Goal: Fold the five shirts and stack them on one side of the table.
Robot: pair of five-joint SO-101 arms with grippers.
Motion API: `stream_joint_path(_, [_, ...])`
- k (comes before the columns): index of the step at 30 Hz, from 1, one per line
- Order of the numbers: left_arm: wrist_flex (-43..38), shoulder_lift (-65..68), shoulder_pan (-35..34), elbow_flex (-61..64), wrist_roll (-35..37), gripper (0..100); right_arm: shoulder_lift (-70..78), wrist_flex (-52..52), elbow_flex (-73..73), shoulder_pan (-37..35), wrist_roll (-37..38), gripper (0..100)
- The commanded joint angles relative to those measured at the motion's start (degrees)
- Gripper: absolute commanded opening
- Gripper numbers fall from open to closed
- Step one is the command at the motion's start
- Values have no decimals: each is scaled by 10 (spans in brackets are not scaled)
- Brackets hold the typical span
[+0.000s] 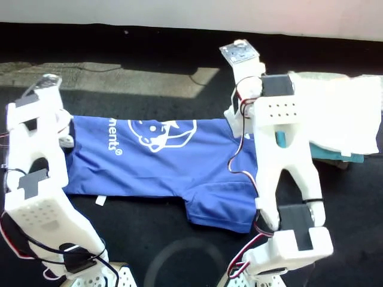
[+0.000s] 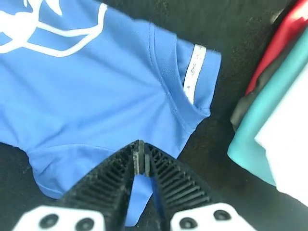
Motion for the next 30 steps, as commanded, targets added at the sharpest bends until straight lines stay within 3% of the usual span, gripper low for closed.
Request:
stream_joint_path(1, [80, -11, -4, -42, 4, 13, -47, -23, 56, -7, -2, 5])
stream_joint_path(4, [129, -12, -4, -54, 4, 83, -86, -68, 123, -8, -1, 5])
stream_joint_path(8, [135, -9, -4, -50, 3, 173, -135, -107, 195, -15, 0, 5])
stream_joint_path(23, [85, 92, -19, -60, 3, 151, -262, -110, 385, -42, 54, 5])
stream_joint_path(30, [44, 97, -27, -79, 3, 151, -276, -228, 556, -87, 94, 5])
